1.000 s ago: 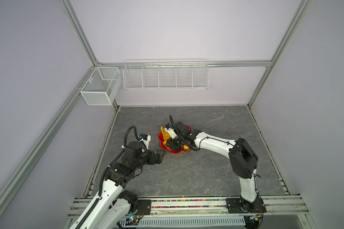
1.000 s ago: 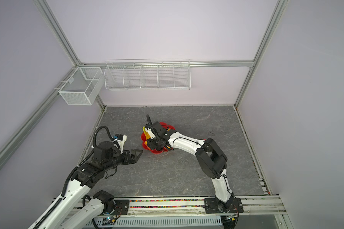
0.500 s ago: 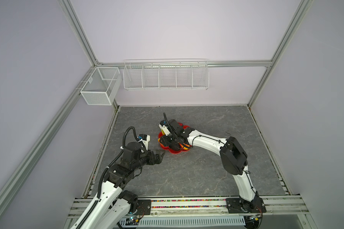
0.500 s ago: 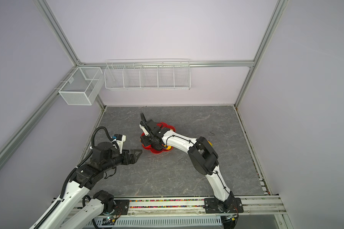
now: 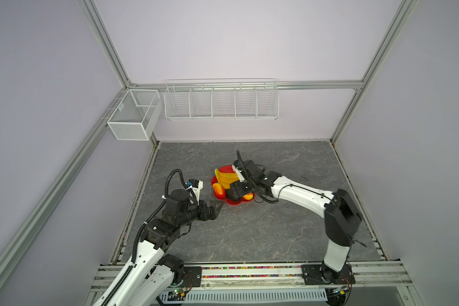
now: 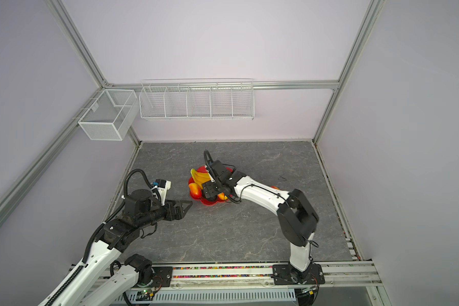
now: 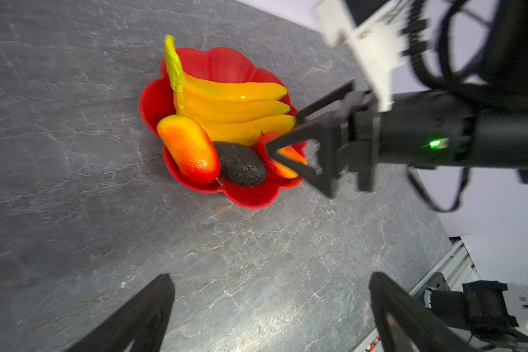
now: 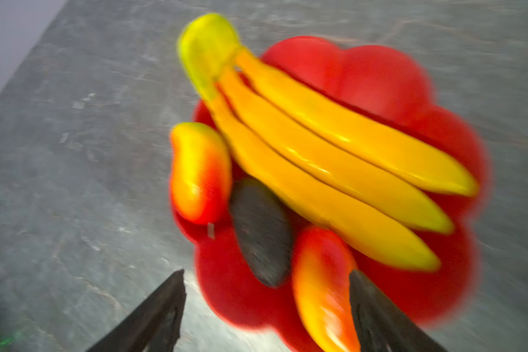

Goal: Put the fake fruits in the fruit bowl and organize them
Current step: 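Grasp the last mango on the table with the right gripper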

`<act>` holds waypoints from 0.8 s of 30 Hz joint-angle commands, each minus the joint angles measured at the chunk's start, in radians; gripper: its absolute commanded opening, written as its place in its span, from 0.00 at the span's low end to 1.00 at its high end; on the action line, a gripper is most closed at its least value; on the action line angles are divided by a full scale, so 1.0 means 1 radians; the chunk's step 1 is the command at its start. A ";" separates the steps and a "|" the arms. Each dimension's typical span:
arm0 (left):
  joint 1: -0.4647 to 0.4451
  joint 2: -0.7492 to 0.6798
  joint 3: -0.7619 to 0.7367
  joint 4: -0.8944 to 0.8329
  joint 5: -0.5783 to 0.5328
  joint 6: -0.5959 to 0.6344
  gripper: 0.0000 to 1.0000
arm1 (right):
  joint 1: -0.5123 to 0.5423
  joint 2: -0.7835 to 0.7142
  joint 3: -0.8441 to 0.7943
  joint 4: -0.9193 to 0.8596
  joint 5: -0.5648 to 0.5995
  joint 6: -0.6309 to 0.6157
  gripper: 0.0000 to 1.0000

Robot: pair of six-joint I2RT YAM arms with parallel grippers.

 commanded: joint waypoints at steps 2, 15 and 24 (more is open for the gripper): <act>-0.029 0.052 -0.005 0.016 0.067 0.009 0.99 | -0.207 -0.178 -0.190 -0.207 0.177 0.085 0.87; -0.034 0.034 -0.010 0.012 0.034 0.009 0.99 | -0.474 -0.109 -0.284 -0.207 0.171 -0.107 0.93; -0.034 0.047 -0.007 0.006 0.022 0.012 0.99 | -0.548 0.022 -0.259 -0.112 0.104 -0.210 0.88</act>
